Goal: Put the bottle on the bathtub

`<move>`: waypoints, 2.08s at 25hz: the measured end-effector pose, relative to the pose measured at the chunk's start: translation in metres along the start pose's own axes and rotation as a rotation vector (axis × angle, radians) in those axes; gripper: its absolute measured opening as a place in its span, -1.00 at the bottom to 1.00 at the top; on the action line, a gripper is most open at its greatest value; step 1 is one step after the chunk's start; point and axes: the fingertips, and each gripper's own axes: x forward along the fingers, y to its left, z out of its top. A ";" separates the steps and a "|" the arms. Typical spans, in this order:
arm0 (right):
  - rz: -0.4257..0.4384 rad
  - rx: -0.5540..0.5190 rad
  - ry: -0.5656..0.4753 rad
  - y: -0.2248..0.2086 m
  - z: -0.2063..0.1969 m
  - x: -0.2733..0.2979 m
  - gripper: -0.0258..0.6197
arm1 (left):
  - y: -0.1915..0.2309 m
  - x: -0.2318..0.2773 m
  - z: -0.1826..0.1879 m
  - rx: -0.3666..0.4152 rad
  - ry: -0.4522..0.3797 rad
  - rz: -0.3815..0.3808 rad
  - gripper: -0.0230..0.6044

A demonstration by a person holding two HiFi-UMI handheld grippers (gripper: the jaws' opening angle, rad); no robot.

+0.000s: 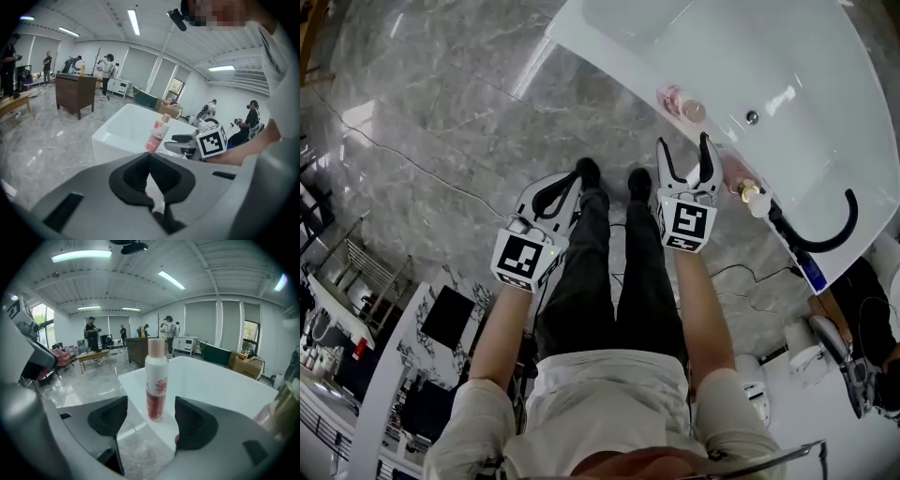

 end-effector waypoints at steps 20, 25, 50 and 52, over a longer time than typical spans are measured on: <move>0.266 -0.147 -0.104 0.028 0.190 -0.235 -0.37 | -0.127 -0.175 0.120 -0.017 -0.188 0.126 -0.90; 0.310 -0.191 -0.144 0.008 0.230 -0.284 -0.55 | -0.153 -0.210 0.146 -0.021 -0.238 0.167 -0.90; 0.317 -0.044 -0.304 0.012 0.322 -0.443 -0.79 | -0.219 -0.341 0.224 0.126 -0.405 0.112 -0.90; 0.310 -0.034 -0.307 0.016 0.321 -0.446 -0.79 | -0.214 -0.347 0.226 0.127 -0.415 0.112 -0.90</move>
